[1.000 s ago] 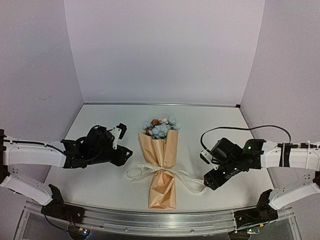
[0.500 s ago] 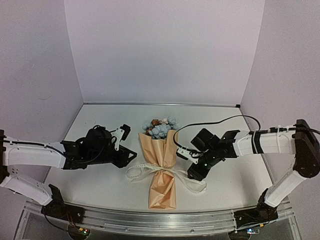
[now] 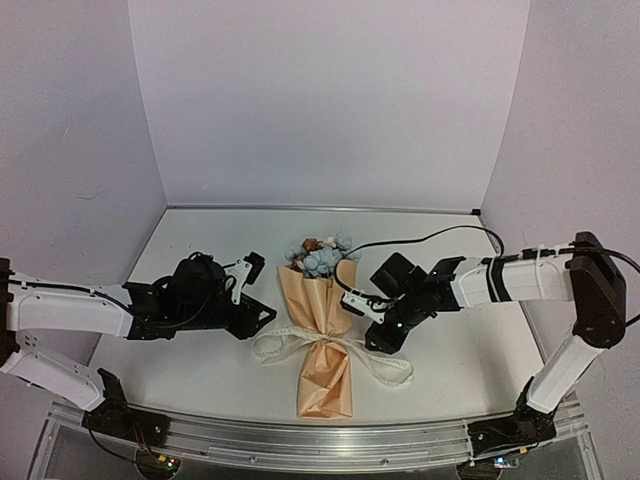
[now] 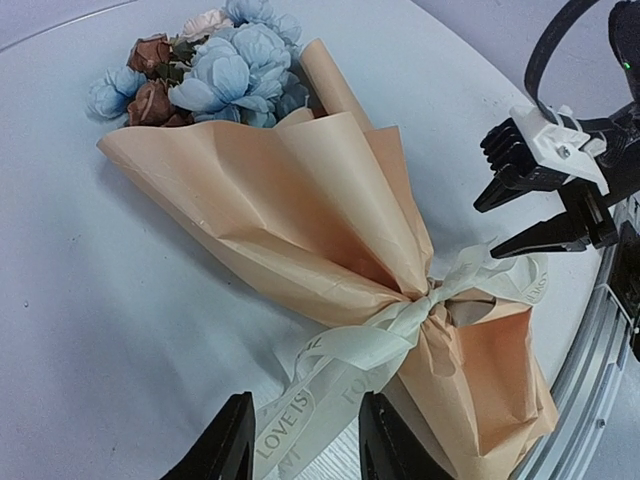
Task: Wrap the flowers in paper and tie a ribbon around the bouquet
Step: Tie the half-tied ribbon around the folded bouquet.
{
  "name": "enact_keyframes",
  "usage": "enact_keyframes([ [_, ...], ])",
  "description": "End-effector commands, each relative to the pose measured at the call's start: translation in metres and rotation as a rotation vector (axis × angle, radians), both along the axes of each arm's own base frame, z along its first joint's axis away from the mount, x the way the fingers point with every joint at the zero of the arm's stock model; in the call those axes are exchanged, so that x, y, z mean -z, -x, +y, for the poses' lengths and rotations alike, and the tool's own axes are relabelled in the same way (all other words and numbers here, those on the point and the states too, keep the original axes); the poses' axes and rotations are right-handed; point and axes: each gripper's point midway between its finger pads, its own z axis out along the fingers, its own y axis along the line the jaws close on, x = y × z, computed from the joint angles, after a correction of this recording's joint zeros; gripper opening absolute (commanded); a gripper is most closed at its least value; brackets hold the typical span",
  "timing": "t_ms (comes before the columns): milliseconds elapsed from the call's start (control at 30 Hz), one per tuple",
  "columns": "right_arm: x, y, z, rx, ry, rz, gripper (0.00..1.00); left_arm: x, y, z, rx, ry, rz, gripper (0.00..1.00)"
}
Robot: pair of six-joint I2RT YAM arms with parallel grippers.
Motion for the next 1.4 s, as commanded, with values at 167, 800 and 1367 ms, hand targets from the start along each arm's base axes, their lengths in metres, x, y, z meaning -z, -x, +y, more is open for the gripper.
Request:
enact_keyframes([
  [167, -0.002, -0.01, 0.022, 0.028, -0.045, 0.026, 0.32, 0.018, 0.014, -0.015, 0.074, -0.012, 0.06, 0.35],
  [800, -0.005, -0.005, 0.024, 0.091, -0.046, 0.043, 0.0, 0.047, 0.014, -0.064, 0.201, -0.124, 0.044, 0.38],
  [1367, -0.005, -0.006, 0.021, 0.113, -0.035, 0.036, 0.0, 0.07, 0.016, -0.07, 0.225, -0.171, 0.055, 0.38],
])
